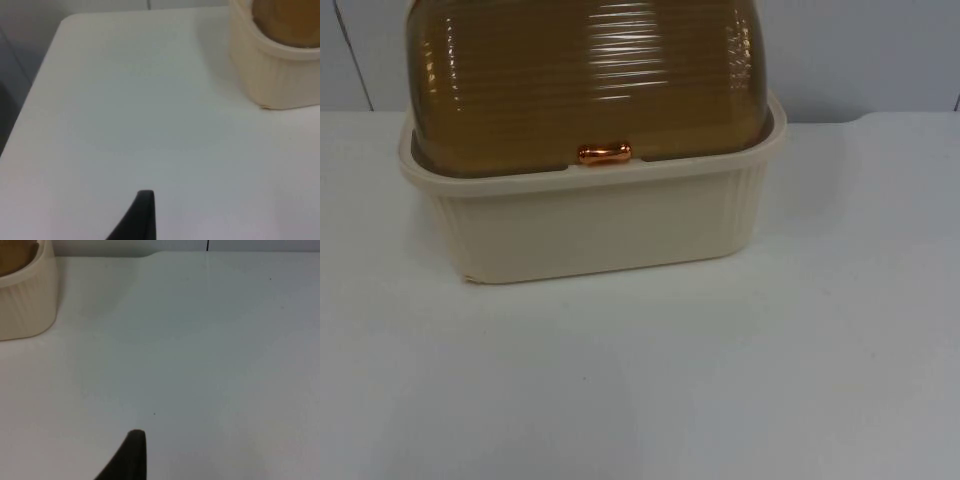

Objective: Open the box lid with the left hand, place the block into the box with the right hand, then close the box lid with the left hand.

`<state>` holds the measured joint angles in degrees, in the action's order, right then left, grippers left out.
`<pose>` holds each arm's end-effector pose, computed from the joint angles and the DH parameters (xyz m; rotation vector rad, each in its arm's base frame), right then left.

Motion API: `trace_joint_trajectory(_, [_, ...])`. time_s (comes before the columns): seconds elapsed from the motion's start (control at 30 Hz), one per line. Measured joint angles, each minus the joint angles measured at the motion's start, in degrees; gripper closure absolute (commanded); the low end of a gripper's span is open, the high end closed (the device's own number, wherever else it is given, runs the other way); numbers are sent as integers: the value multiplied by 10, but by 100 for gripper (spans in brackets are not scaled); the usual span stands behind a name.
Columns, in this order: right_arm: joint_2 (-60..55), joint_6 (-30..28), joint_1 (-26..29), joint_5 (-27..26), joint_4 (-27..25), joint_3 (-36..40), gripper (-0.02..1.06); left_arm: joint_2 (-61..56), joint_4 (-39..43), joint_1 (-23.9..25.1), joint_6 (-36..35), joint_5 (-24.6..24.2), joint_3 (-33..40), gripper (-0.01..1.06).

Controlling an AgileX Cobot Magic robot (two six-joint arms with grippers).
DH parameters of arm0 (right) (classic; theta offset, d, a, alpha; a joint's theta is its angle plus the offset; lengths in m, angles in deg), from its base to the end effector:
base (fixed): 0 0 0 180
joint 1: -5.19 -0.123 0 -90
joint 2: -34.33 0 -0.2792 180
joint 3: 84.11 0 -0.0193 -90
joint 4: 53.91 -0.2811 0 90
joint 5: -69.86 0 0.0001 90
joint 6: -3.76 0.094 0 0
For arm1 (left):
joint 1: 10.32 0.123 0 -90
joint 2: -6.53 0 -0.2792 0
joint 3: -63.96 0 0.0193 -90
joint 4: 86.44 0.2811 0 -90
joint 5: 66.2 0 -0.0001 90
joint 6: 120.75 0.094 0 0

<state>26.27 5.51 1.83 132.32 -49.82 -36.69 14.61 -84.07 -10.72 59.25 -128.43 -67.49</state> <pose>0.0274 -0.0043 0.2934 -0.0237 2.0563 -0.0303 0.0300 0.0032 0.2876 0.0048 2.0741 0.0455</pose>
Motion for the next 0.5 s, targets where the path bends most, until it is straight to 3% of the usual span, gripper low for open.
trace_joint_trajectory(0.5, [0,1,0,0,0,0,2,0,14,0,-19,0,0,0])
